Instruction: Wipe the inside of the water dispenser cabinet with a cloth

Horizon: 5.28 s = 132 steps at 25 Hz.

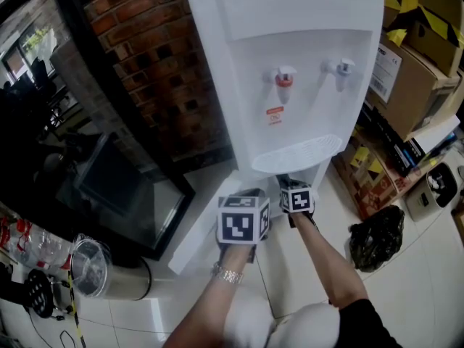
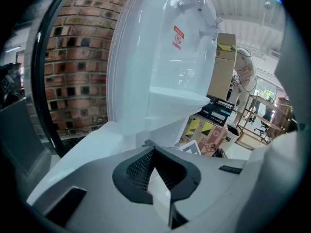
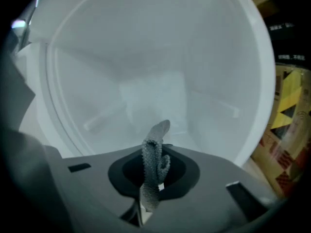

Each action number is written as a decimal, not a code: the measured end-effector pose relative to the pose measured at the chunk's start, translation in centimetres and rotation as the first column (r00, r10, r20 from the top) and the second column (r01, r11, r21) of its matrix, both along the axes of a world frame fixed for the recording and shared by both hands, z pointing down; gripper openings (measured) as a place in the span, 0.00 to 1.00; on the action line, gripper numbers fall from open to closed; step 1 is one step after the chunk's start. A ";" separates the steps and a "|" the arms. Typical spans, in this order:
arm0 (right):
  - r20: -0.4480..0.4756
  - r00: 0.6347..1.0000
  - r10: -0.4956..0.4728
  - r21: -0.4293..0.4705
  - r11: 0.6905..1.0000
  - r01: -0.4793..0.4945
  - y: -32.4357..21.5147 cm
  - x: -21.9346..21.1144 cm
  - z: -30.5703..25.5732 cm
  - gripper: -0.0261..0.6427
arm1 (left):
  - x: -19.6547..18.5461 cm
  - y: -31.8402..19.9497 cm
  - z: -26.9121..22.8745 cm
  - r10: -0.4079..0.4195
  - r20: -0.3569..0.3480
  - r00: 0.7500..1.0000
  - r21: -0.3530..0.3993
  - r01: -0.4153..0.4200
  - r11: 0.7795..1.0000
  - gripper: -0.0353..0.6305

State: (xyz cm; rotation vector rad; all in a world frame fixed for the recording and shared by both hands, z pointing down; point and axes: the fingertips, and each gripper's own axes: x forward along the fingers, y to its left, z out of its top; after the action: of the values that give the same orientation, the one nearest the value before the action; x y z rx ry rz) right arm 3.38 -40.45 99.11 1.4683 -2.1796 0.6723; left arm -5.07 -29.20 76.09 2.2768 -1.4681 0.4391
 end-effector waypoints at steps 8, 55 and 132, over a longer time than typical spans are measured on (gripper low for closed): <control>-0.030 0.976 -0.218 -0.007 0.976 0.218 1.4 -6.5 2.2 0.07 | -0.3 0.3 0.2 0.015 0.010 1.000 -0.011 -0.015 1.000 0.05; -0.011 0.996 -0.092 -0.026 0.995 0.092 3.8 -3.4 2.0 0.07 | 0.5 0.7 -1.1 0.028 -0.028 0.999 0.016 -0.027 1.000 0.05; 0.132 0.975 0.181 0.156 0.967 -0.200 45.9 -1.2 -93.9 0.08 | 1.9 30.4 -67.9 0.244 0.017 0.970 -0.022 -0.244 0.970 0.05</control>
State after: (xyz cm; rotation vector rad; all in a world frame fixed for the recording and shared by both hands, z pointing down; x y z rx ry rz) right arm 2.15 5.41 5.25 1.7859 -2.2491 0.6658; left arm -3.12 1.21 8.18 2.4540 -1.1897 0.5456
